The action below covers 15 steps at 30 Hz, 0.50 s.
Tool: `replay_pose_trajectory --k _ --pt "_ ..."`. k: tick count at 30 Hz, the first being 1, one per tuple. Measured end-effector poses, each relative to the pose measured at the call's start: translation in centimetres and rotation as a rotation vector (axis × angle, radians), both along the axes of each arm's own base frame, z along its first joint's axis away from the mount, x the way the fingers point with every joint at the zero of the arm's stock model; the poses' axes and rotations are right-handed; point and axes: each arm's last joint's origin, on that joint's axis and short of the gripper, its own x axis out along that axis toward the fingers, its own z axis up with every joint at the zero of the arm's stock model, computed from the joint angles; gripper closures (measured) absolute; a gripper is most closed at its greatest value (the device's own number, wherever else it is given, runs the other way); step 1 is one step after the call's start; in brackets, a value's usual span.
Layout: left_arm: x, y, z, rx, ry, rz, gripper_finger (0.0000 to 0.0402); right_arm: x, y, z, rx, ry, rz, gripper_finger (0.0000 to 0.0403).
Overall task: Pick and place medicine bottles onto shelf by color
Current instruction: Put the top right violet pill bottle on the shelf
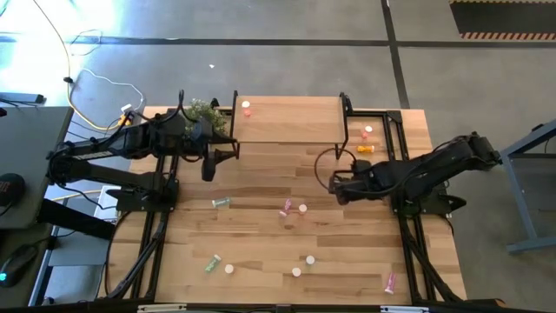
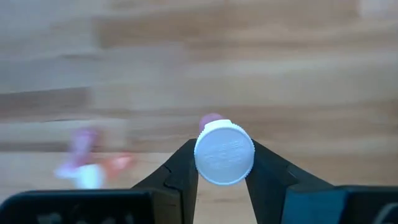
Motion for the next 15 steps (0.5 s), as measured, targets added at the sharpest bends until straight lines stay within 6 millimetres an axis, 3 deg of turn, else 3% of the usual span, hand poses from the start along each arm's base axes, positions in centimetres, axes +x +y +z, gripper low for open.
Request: replay_pose_trajectory --k 8,15 --pt "-0.1 1.1 -0.1 -0.027 -0.002 0.068 0.022 1.5 -1.7 6.0 -0.23 -0.097 0.164 0.0304" --pt "-0.3 2.0 -0.1 -0.03 -0.005 0.121 0.022 1.9 -6.0 10.9 -0.401 -0.082 0.318 0.0304"
